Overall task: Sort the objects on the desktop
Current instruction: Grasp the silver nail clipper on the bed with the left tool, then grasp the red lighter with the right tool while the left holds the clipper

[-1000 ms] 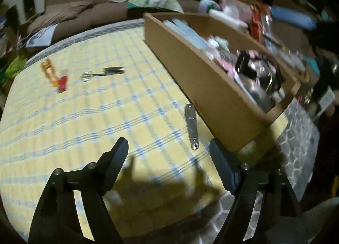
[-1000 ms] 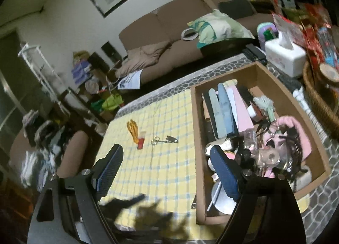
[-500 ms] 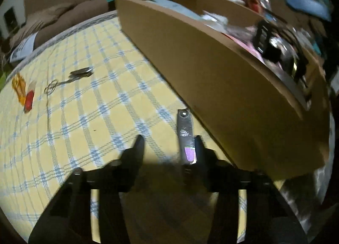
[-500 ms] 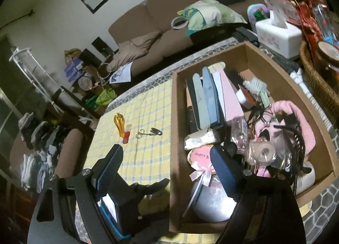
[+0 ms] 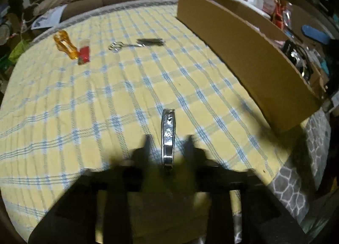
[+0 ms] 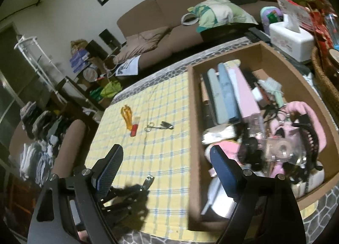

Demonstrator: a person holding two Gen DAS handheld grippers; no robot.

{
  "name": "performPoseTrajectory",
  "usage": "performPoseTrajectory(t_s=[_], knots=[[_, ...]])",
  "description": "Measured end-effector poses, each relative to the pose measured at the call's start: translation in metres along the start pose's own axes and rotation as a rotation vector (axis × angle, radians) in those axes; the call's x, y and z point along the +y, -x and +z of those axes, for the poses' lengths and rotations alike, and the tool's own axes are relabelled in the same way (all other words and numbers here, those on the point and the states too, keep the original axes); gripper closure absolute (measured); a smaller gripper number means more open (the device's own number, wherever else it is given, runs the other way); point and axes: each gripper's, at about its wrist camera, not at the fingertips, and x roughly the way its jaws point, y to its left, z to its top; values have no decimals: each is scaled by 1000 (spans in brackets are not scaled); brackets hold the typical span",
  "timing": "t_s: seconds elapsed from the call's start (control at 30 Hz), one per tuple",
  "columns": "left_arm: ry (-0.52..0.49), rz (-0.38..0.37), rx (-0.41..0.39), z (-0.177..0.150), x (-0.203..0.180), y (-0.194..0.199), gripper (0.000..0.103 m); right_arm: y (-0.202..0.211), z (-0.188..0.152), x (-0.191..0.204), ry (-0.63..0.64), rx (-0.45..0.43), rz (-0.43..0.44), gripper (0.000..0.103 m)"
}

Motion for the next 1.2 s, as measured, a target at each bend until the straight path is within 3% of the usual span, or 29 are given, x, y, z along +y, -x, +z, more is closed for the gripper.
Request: performPoseTrajectory(t_s=[0.17, 0.23, 0.27, 0.3, 0.37, 0.47, 0.67, 0.83, 0.87, 0.97, 1.0, 1.2], knots=[[-32, 37, 22, 10, -12, -24, 52, -18, -6, 21, 42, 37, 4, 17], [-53, 56, -6, 12, -15, -24, 67, -22, -8, 25, 58, 45, 1, 17], [-44, 62, -11, 12, -13, -23, 85, -25, -9, 27, 67, 49, -5, 17], [-30, 63, -14, 12, -8, -22, 88, -26, -9, 29, 70, 51, -9, 17], [8, 5, -10, 12, 4, -18, 89, -28, -10, 31, 77, 51, -7, 17], [12, -6, -27, 13, 11, -2, 89, -32, -8, 33, 83, 50, 5, 17], [114, -77, -118, 20, 47, 56, 89, -48, -2, 44, 127, 52, 20, 17], [193, -87, -191, 22, 80, 90, 89, -78, 13, 66, 199, 62, 18, 18], [211, -88, -207, 20, 88, 94, 89, -90, 18, 72, 224, 72, 11, 19], [268, -110, -214, 15, 109, 92, 89, -132, 28, 84, 283, 135, 1, 45], [283, -119, -209, 14, 114, 89, 89, -148, 30, 87, 310, 157, -13, 48], [371, -187, -224, 13, 154, 87, 89, -229, 32, 102, 434, 256, -44, 48]])
